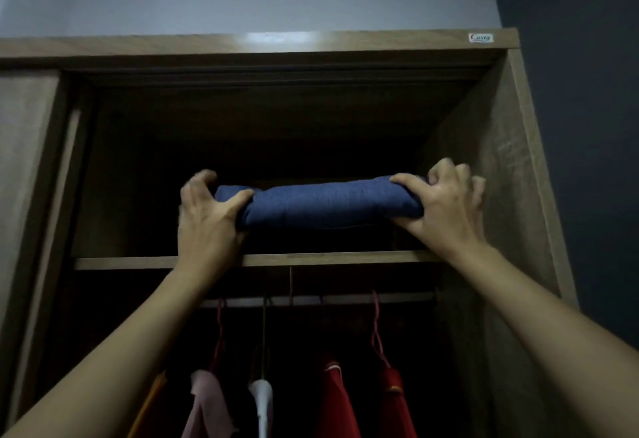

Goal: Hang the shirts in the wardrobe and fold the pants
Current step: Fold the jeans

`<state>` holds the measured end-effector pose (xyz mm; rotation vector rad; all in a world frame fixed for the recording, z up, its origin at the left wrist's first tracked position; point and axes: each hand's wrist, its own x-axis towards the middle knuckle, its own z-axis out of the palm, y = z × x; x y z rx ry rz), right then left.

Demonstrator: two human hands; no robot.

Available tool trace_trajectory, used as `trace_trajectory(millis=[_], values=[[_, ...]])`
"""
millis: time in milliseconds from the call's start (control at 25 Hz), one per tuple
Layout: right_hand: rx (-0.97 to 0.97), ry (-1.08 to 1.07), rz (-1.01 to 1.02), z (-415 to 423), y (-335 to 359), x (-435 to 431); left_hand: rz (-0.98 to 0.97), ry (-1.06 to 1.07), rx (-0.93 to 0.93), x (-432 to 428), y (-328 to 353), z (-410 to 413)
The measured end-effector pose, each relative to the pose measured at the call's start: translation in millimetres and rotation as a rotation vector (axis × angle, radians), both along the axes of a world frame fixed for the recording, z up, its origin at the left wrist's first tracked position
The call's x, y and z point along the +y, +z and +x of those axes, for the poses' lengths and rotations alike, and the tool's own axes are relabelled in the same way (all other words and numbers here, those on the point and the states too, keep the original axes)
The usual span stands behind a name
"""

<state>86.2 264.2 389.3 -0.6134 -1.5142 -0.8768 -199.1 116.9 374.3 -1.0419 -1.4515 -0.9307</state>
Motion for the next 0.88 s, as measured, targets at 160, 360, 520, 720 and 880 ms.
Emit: trace_trajectory(millis=[160,360,520,720,880], values=[[-0.317,0.043,-0.176,9.6,9.3,-1.2,-0.27,0.05,0.293,4.6,16.3,-1.8],[-0.483,-0.02,-0.233,18.6,13.5,3.6,-0.341,-0.006,0.281,15.0,22.8,12.1],[-0.382,-0.171,-0.223,35.2,22.4,2.9,-0.367,-0.107,0.267,36.1,31.3,28.0],[-0.609,-0.307,-0.539,47.6,21.2,7.1,-0.52,-0.264,0.141,52.1,30.0,37.8],[-0.75,-0.345,-0.794,51.6,27.3,-3.8,-0.859,-0.553,-0.231,39.3,31.8,25.0]])
